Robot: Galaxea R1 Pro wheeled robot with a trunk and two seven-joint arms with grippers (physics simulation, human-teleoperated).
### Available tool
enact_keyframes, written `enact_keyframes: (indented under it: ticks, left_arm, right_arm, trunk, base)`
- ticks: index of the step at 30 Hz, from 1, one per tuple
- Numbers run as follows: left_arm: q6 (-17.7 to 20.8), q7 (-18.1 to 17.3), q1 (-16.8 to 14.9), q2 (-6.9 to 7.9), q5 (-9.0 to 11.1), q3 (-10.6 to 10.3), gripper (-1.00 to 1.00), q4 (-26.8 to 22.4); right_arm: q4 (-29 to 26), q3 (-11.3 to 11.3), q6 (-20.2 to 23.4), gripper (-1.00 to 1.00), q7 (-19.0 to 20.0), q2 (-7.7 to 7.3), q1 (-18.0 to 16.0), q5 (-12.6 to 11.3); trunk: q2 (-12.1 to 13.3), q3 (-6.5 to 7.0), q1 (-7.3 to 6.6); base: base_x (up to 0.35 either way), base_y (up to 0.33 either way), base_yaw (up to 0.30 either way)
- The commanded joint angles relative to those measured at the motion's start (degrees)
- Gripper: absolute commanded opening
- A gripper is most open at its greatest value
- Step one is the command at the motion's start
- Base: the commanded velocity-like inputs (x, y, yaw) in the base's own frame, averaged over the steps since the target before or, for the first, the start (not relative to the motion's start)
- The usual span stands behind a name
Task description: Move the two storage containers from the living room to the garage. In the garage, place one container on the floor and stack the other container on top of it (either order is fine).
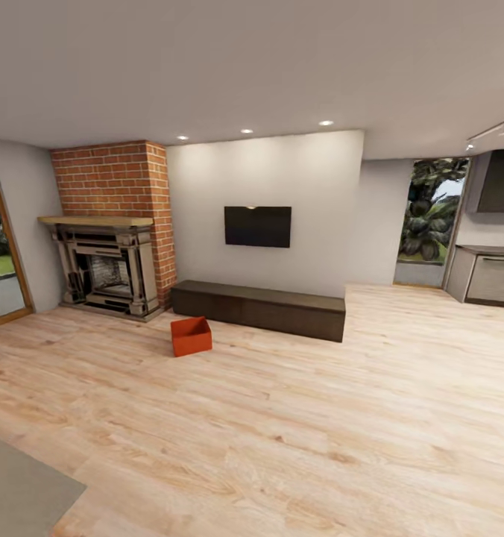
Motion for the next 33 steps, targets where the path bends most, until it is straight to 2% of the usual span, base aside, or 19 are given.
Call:
enact_keyframes:
  ticks: [1, 33]
  left_arm:
    - [0.21, 0.05, -0.02, -0.01, 0.59, 0.2, 1.0, 0.0]
    - [-0.21, 0.05, -0.02, -0.05, 0.59, 0.2, 1.0, 0.0]
  right_arm:
    - [0.18, 0.45, -0.31, 1.0, -0.02, 0.01, -0.05, -0.19]
    - [0.19, 0.77, -0.65, 1.0, 0.11, 0.4, -0.05, 0.07]
  trunk:
    - [-0.02, -0.01, 0.05]
    - [-0.02, -0.01, 0.05]
  base:
    - [0.324, 0.0, 0.0]
    - [0.324, 0.0, 0.0]
